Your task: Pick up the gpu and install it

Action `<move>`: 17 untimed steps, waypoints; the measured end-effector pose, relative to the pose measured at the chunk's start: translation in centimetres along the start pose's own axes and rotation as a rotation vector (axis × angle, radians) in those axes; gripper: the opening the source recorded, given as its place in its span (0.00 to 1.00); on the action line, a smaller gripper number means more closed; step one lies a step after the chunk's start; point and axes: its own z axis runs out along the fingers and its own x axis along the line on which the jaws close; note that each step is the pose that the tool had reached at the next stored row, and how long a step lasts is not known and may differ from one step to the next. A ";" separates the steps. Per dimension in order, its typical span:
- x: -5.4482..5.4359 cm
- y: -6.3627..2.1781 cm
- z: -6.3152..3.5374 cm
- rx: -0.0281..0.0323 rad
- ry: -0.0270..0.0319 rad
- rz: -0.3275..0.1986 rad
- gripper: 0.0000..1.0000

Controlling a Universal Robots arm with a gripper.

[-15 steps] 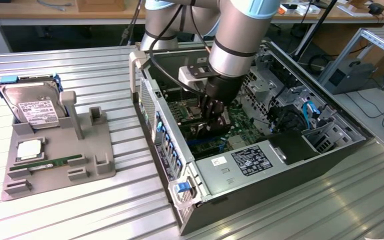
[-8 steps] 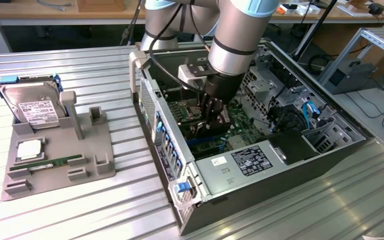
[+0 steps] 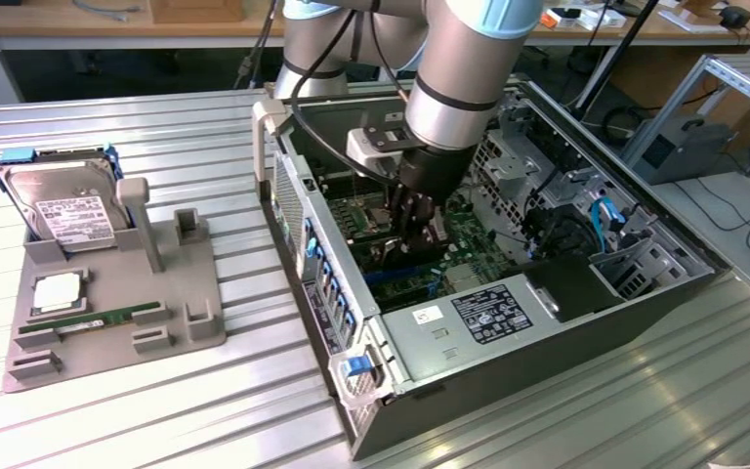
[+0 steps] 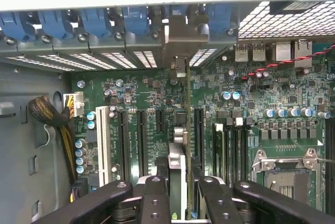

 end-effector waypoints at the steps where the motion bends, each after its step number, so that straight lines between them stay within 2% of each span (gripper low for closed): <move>1: 0.0 0.01 0.01 0.0000 0.0001 0.000 0.27; 4: -0.5 0.02 0.06 0.0000 0.0020 0.000 0.27; 17: -0.5 0.03 0.66 0.0001 0.0017 0.000 0.27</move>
